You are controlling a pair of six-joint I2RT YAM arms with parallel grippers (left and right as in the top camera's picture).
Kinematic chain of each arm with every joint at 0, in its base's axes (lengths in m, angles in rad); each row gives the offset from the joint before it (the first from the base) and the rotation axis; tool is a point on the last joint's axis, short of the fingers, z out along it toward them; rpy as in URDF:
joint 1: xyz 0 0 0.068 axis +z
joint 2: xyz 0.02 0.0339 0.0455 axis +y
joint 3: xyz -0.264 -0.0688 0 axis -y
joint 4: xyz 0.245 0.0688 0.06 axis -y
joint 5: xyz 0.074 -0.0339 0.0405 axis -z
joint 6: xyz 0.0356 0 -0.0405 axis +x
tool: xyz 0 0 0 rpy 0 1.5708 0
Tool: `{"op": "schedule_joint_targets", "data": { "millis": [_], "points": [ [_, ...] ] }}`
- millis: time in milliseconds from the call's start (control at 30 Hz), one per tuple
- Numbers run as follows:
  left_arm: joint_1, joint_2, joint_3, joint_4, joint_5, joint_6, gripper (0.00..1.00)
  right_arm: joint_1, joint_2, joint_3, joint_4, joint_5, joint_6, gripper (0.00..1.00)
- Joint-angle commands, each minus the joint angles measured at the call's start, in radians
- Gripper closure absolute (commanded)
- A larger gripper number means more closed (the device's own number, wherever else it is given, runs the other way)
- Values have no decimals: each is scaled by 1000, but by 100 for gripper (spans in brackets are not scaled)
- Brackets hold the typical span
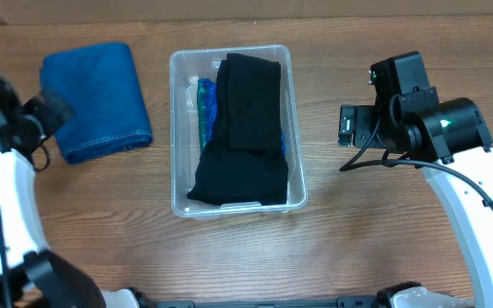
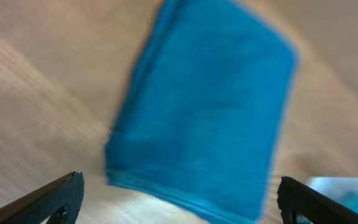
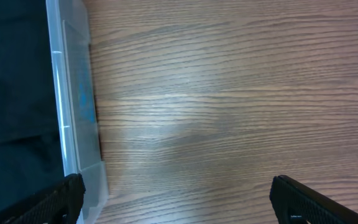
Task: Pack container
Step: 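Place the black cloth into the bin with the left gripper, then grasp the folded blue denim towel with the left gripper, then lay the denim towel over the bin contents and press it flat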
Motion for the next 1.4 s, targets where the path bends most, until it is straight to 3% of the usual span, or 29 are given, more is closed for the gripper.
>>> {"op": "schedule_joint_targets", "data": {
  "millis": [0, 100, 300, 400, 633, 667, 700, 733, 767, 833, 1033, 1167, 1300, 1367],
  "points": [
    [145, 196, 5, 132, 309, 116, 0, -5, -2, -1, -17, -1, 2, 0],
    [196, 369, 40, 259, 411, 116, 0, -5, -2, -1, -30, -1, 2, 0],
    [160, 665, 336, 206, 455, 128, 0, -5, -2, -1, -30, -2, 2, 0],
    [110, 747, 446, 179, 455, 129, 0, -5, -2, -1, -21, -2, 2, 0],
    [-20, 801, 453, 48, 456, 114, 0, -5, -2, -1, -13, -2, 2, 0],
    [-21, 801, 453, 25, 467, 114, 6, -5, -2, -1, -13, -2, 2, 0],
    [-21, 801, 453, 14, 489, 115, 30, -5, -2, -1, -13, -2, 2, 0],
    [-19, 800, 453, 6, 541, 116, 76, -5, -2, -1, -13, -2, 2, 0],
    [-14, 800, 453, 5, 587, 115, 95, -5, -2, -1, -14, -2, 2, 0],
    [-10, 790, 453, 0, 684, 117, 96, -5, -2, -1, -20, -1, 1, 0],
    [-8, 563, 453, -117, 703, 187, 96, -5, -2, -1, -20, -2, 1, 0],
    [-23, 251, 453, -140, 715, 171, 96, -5, -2, -1, -21, -1, 1, 0],
    [-132, -21, 453, -161, 714, 135, 96, -5, -2, -1, -21, -1, 1, 0],
    [-247, -122, 453, -165, 678, 92, 96, -5, -2, -1, -26, -1, 1, 0]
  ]
}}
